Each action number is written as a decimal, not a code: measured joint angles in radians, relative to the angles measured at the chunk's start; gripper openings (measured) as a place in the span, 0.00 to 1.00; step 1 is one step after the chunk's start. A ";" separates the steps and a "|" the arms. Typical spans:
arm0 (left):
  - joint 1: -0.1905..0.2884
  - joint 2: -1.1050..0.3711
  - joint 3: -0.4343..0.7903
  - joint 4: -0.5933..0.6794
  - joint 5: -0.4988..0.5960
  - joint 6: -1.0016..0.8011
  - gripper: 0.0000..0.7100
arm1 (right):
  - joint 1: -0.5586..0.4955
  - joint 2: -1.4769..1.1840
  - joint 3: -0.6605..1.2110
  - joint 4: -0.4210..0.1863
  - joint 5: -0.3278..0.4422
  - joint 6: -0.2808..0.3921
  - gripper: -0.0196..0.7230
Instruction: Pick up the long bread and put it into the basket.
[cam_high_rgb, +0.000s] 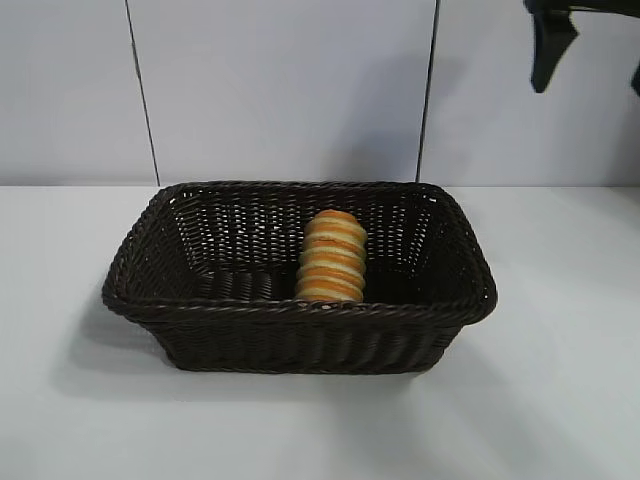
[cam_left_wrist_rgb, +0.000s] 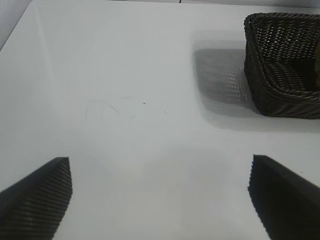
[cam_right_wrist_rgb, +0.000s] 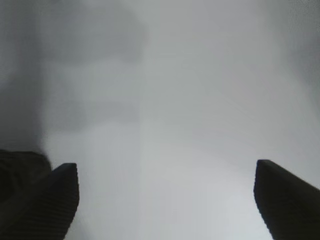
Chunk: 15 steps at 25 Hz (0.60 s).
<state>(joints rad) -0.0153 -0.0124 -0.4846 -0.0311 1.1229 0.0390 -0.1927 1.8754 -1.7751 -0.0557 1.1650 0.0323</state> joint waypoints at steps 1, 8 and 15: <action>0.000 0.000 0.000 0.000 0.000 0.000 0.98 | -0.016 0.000 0.000 0.000 0.008 0.000 0.94; 0.000 0.000 0.000 0.000 0.000 0.000 0.98 | -0.092 -0.049 0.000 0.032 0.050 -0.008 0.94; 0.000 0.000 0.000 0.000 0.000 -0.001 0.98 | -0.091 -0.227 0.000 0.114 0.075 -0.032 0.94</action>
<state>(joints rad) -0.0153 -0.0124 -0.4846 -0.0311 1.1229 0.0382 -0.2837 1.6484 -1.7751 0.0583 1.2403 0.0000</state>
